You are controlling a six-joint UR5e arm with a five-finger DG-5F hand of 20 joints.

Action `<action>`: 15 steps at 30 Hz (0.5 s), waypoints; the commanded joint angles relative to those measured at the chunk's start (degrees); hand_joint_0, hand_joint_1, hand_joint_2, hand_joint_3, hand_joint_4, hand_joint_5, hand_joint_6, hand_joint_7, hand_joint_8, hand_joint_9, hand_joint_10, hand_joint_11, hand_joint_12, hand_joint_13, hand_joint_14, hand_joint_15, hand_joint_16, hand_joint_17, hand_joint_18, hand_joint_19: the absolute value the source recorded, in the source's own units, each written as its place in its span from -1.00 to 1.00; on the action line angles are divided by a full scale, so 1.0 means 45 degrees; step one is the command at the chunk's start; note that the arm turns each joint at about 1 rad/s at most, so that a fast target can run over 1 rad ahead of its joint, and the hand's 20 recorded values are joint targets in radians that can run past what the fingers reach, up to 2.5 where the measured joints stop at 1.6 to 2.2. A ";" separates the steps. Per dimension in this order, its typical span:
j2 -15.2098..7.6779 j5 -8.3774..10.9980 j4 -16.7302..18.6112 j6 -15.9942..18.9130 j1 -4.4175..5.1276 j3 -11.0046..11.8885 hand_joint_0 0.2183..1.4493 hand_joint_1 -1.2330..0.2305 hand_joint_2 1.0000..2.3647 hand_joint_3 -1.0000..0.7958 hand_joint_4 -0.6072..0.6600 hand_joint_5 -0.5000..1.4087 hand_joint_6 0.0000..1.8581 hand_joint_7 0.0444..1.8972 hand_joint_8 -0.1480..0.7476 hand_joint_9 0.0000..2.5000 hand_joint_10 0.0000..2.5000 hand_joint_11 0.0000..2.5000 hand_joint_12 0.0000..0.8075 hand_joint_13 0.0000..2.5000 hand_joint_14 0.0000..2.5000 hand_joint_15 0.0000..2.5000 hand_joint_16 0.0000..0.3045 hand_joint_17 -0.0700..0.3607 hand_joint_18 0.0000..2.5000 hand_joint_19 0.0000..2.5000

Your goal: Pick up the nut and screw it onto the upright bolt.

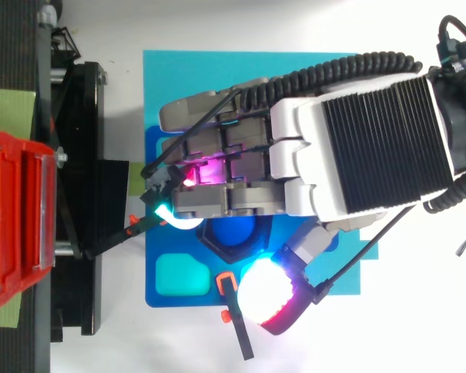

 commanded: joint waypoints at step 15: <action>-0.0004 -0.0013 0.0127 -0.0097 -0.0043 -0.0001 -0.46 0.27 -1.00 -0.44 0.09 -0.40 -0.46 0.58 -0.17 -0.05 -1.00 -1.00 -0.67 -0.23 -1.00 -1.00 -0.95 -0.59 -0.49 -1.00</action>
